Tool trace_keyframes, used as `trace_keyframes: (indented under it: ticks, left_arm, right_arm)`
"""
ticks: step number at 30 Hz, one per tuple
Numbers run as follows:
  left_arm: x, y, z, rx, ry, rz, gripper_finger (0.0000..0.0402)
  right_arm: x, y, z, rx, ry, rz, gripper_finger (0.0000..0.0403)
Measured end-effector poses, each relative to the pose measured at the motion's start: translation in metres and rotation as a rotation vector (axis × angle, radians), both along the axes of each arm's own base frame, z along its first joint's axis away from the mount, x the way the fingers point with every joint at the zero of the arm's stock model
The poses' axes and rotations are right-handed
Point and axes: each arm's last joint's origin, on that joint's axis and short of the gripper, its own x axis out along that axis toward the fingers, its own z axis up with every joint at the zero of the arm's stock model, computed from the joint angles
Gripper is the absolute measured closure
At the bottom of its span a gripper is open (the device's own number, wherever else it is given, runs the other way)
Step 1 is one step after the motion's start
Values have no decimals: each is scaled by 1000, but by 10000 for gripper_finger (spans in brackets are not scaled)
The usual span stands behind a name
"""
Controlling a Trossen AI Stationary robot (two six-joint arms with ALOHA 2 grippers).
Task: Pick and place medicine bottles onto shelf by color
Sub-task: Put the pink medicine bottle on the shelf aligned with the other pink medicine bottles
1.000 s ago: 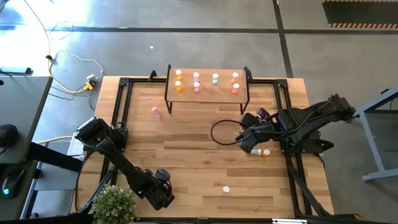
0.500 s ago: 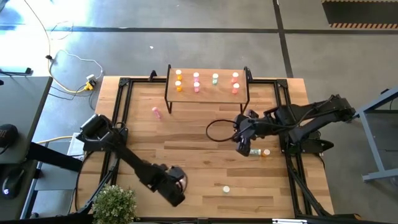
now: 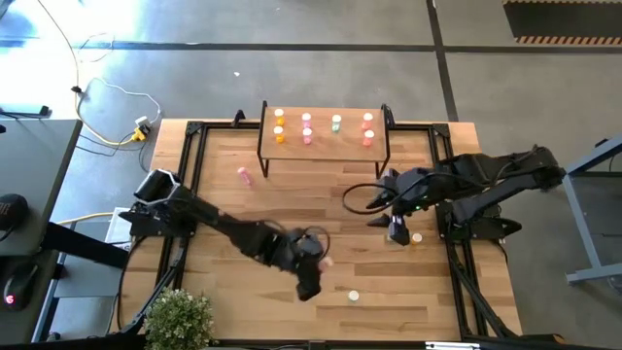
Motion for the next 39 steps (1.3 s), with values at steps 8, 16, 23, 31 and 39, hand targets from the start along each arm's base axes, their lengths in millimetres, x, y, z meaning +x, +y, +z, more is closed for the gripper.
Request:
trace_keyframes:
  ticks: [8,16,23,31,39]
  left_arm:
    - [30,44,38,116,-233,-68,298]
    - [44,84,58,209,-387,-134,298]
    - [49,111,67,262,-487,-169,298]
    - [50,129,70,290,-526,-201,298]
    - [50,141,70,304,-522,-182,298]
  right_arm:
    - [-9,-2,10,-26,-73,37,194]
    - [-7,-2,12,-38,-106,54,194]
    - [-7,-2,13,-31,-116,38,194]
    - [-6,-5,13,-61,-121,-39,194]
    - [-19,-11,18,-96,-132,-124,194]
